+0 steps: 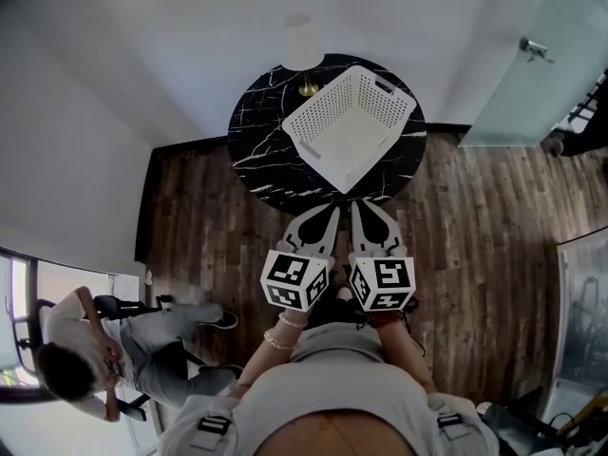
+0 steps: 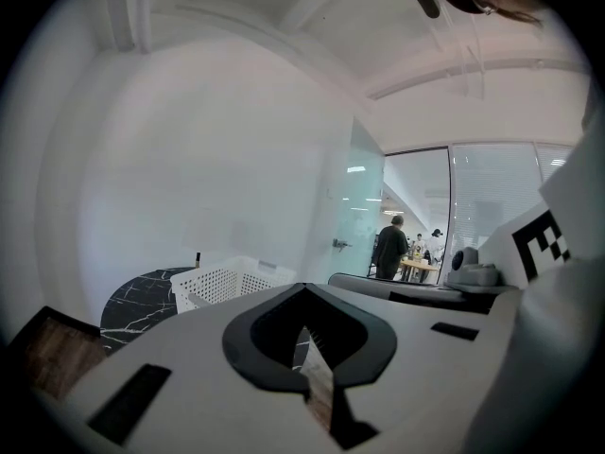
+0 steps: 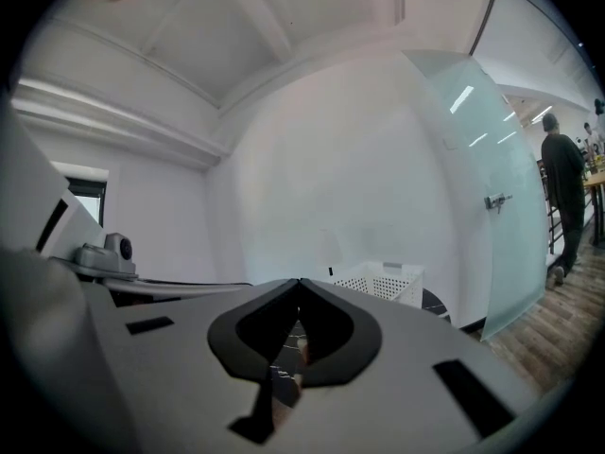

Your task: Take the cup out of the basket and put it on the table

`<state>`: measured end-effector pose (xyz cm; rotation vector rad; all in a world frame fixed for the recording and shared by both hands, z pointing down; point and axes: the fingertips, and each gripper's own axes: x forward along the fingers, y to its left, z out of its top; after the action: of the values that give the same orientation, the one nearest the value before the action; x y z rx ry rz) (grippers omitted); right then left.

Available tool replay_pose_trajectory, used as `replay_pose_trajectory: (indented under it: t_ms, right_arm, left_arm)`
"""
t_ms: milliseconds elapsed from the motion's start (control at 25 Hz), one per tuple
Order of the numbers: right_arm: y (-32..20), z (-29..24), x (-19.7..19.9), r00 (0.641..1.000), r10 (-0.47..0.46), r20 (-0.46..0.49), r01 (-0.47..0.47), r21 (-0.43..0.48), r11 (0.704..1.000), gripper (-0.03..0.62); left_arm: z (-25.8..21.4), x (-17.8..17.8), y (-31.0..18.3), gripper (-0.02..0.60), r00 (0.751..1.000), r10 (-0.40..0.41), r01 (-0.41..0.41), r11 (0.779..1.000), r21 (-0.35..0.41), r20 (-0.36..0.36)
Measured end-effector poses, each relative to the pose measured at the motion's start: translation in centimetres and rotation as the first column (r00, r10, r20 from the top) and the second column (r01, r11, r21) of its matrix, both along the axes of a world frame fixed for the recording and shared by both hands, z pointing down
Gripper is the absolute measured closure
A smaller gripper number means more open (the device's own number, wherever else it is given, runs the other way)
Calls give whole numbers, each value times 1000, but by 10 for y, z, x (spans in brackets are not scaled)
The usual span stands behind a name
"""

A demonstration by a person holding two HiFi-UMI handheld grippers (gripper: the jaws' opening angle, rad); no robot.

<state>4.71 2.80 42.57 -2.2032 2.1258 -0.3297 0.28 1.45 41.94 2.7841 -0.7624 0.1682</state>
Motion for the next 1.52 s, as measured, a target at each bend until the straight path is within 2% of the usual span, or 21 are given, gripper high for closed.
replay_pose_trajectory:
  t_ms: [360,720,1160,1520]
  right_arm:
    - [-24,2,20,1000,30,-3,-30,-7,1000,583]
    - [-67,2,35,997,82,-9,-82,-11,997,583]
    - [-135,5,41,989,148,-17,-148,-12,989,583]
    - [-170,13,33,984,174,-29,-175,-36,984,582]
  left_arm:
    - [0,21,-26,575,1000,29,-29,1000,-3,-2]
    - [-1,37,-72,575,997,75,-76,997,-3,-14]
    - [1,44,-144,575,991,136,-136,991,1,-13]
    - [8,34,-180,575,986,164,-165,986,-10,-18]
